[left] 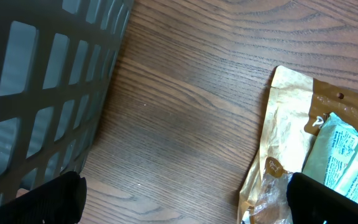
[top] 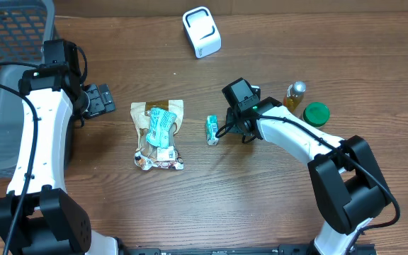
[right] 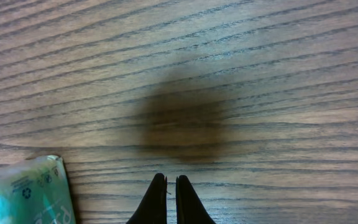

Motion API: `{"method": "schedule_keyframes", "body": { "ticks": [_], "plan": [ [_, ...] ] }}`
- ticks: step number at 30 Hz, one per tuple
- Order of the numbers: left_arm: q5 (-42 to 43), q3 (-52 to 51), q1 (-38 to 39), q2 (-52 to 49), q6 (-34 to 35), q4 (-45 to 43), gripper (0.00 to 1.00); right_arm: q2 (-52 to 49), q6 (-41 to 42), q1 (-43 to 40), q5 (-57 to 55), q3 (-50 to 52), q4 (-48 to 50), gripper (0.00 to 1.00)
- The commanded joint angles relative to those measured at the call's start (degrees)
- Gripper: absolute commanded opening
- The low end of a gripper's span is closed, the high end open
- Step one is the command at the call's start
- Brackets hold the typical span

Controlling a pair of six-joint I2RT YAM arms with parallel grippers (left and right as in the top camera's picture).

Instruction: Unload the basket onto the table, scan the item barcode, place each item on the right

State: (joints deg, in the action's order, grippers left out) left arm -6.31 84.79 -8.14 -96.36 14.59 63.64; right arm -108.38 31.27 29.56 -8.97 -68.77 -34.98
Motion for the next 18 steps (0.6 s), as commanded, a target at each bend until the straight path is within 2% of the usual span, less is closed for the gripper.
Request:
{"method": "schedule_keyframes", "body": {
  "ticks": [1, 5, 13, 18],
  "plan": [
    [-0.7, 1.1, -0.1, 0.9, -0.7, 0.0, 0.99, 1.9, -2.9, 0.0, 0.2, 0.2, 0.6, 0.04],
    [-0.7, 1.1, -0.1, 0.9, -0.7, 0.0, 0.99, 1.9, -5.9, -0.1, 5.5, -0.8, 1.2, 0.04],
    [-0.7, 1.1, -0.1, 0.9, -0.7, 0.0, 1.00, 1.9, -6.3, -0.1, 5.7, -1.5, -0.1, 0.04],
    [-0.7, 1.1, -0.1, 0.9, -0.7, 0.0, 0.99, 1.9, -11.0, -0.1, 9.1, -2.5, -1.4, 0.04]
  ]
}}
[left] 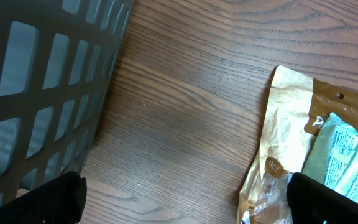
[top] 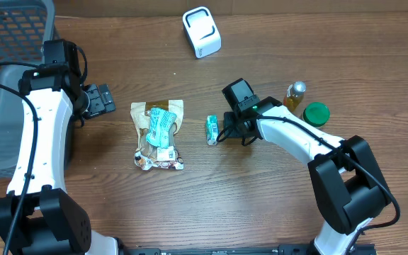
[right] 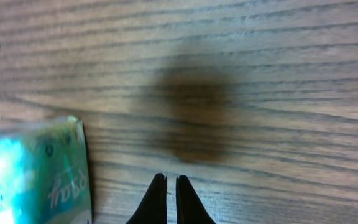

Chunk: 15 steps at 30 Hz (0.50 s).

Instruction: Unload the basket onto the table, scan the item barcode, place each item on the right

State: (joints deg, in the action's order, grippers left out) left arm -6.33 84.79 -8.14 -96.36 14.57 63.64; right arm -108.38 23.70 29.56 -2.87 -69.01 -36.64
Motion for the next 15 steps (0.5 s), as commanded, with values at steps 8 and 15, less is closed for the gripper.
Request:
{"method": "schedule_keyframes", "body": {
  "ticks": [8, 15],
  "plan": [
    [-0.7, 1.1, -0.1, 0.9, -0.6, 0.0, 0.99, 1.9, -4.3, -0.1, 7.2, -4.7, -0.3, 0.04],
    [-0.7, 1.1, -0.1, 0.9, -0.6, 0.0, 1.00, 1.9, -7.5, 0.0, 10.6, -5.4, -0.3, 0.04]
  ]
}}
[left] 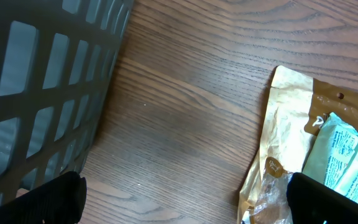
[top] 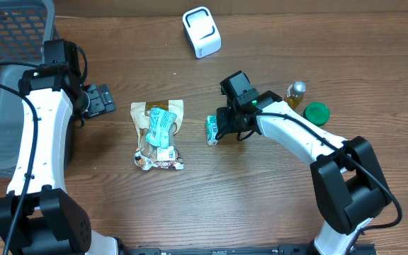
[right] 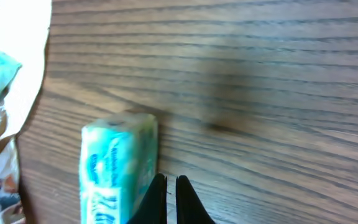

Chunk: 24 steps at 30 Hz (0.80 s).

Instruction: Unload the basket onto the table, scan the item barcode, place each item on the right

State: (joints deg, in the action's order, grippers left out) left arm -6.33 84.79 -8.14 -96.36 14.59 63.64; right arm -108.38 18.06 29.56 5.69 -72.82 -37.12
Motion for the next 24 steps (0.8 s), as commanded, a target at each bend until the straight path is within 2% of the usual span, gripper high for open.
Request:
{"method": "schedule_keyframes", "body": {
  "ticks": [1, 10, 14, 24],
  "plan": [
    [-0.7, 1.1, -0.1, 0.9, -0.7, 0.0, 1.00, 1.9, -2.1, 0.0, 2.1, -1.6, 0.1, 0.04],
    [-0.7, 1.1, -0.1, 0.9, -0.7, 0.0, 1.00, 1.9, -5.4, 0.1, 5.2, -1.6, 0.6, 0.04],
    [-0.7, 1.1, -0.1, 0.9, -0.7, 0.0, 1.00, 1.9, -10.4, 0.4, 9.0, -1.6, 1.1, 0.04],
    [-0.7, 1.1, -0.1, 0.9, -0.7, 0.0, 0.99, 1.9, -12.6, 2.3, 8.5, -1.6, 1.6, 0.04]
  ]
}}
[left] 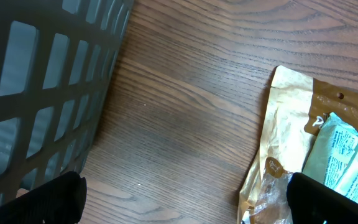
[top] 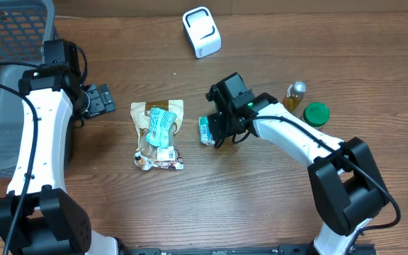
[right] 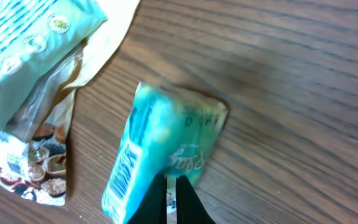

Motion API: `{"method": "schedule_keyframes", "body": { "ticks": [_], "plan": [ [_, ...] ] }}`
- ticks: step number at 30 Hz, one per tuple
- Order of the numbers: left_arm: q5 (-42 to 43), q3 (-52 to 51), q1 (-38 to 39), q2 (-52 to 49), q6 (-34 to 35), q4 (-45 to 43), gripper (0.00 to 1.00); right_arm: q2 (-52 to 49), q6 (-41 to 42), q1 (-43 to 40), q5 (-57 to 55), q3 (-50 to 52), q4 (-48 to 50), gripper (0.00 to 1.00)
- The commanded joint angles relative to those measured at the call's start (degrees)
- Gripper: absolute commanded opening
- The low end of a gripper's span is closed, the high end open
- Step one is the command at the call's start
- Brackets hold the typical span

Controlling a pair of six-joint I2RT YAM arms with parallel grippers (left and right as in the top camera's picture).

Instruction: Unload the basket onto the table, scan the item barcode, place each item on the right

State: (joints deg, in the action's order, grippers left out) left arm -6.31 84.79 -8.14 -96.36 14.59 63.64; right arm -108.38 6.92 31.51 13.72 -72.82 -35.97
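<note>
A small teal packet (top: 205, 129) lies at the table's middle, just right of the snack bag. In the right wrist view the teal packet (right: 166, 146) is tipped, with a barcode (right: 123, 169) showing on its left side. My right gripper (top: 220, 129) is shut, its fingertips (right: 172, 188) pressed against the packet's near end, with nothing between them. A white scanner (top: 202, 31) stands at the back. My left gripper (top: 103, 99) rests open at the left, its fingers (left: 48, 198) wide apart over bare wood.
A tan snack bag (top: 159, 134) with a pale green packet on top lies left of centre; its edge shows as the bag (left: 291, 143). The grey basket (top: 6, 64) fills the far left. A small bottle (top: 295, 93) and a green lid (top: 316, 113) stand at the right.
My right gripper, still shut, has moved left onto the teal packet. The packet has shifted a little left toward the snack bag and tipped, its barcode side now showing. The left arm has not moved.
My right gripper was shut over bare wood just right of the teal packet. It then stood closer to it, then at the packet's right side. Now it presses on the packet, which sits further left and tipped. The left gripper stayed open throughout.
</note>
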Motion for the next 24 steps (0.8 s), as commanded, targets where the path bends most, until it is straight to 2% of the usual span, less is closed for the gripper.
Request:
{"method": "schedule_keyframes", "body": {
  "ticks": [1, 6, 11, 15, 24],
  "plan": [
    [-0.7, 1.1, -0.1, 0.9, -0.7, 0.0, 1.00, 1.9, -1.4, 0.3, 0.5, -1.6, 0.5, 0.04],
    [-0.7, 1.1, -0.1, 0.9, -0.7, 0.0, 1.00, 1.9, -1.4, 0.3, 0.3, -1.4, 0.5, 0.05],
    [-0.7, 1.1, -0.1, 0.9, -0.7, 0.0, 1.00, 1.9, -1.2, 0.4, 0.3, -0.4, 1.4, 0.23],
    [-0.7, 1.1, -0.1, 0.9, -0.7, 0.0, 0.99, 1.9, -1.0, 0.4, 0.3, 0.1, 1.9, 0.30],
    [-0.7, 1.1, -0.1, 0.9, -0.7, 0.0, 1.00, 1.7, 0.7, 0.4, 1.8, 0.1, 3.2, 0.32]
  ]
}}
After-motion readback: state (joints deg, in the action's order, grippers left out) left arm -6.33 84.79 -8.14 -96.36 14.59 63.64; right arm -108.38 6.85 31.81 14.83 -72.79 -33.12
